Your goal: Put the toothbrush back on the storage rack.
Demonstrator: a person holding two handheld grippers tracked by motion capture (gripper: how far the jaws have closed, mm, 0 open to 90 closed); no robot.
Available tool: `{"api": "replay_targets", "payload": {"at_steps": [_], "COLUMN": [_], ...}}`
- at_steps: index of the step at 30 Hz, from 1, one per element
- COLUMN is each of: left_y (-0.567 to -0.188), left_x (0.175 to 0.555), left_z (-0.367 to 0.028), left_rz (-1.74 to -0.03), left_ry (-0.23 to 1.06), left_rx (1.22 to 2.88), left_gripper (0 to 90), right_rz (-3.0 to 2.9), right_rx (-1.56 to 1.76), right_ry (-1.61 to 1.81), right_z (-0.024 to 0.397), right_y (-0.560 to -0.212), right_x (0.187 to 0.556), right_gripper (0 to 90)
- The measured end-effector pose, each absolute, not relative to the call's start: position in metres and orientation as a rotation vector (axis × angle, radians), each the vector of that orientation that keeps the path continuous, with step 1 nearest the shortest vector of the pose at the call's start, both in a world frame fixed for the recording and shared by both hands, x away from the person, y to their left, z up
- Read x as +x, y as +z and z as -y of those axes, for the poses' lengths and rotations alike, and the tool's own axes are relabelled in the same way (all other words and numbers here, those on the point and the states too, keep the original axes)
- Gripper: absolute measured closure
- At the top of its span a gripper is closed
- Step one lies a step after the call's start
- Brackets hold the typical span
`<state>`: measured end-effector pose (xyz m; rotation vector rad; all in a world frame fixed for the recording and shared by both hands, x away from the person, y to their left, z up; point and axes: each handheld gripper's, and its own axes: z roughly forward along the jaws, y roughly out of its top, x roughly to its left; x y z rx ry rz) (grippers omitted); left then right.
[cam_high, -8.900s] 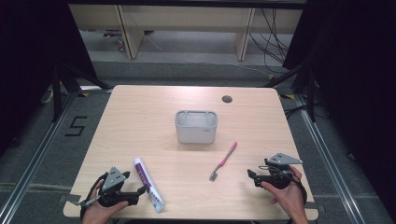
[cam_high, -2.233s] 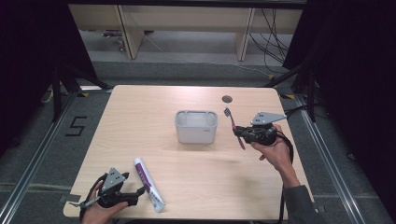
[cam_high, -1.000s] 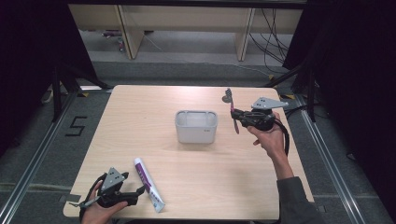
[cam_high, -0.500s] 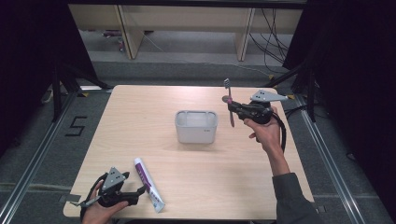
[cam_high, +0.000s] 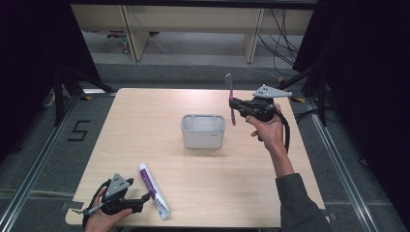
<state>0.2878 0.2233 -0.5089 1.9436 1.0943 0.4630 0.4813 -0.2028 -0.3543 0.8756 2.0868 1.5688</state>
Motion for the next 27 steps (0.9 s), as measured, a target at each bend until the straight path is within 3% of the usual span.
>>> {"api": "replay_targets", "payload": {"at_steps": [27], "left_y": [-0.510], "left_x": [0.288], "left_z": [-0.222], "left_rz": [-1.079], "left_ry": [0.459], "left_rx": [1.949], "left_gripper": [16.5], "right_rz": [-2.112], "right_rx": [0.961], "right_ry": [1.609], "right_z": [0.165], "right_y": [-0.380], "right_x": [0.510], "right_gripper": [83.1]}}
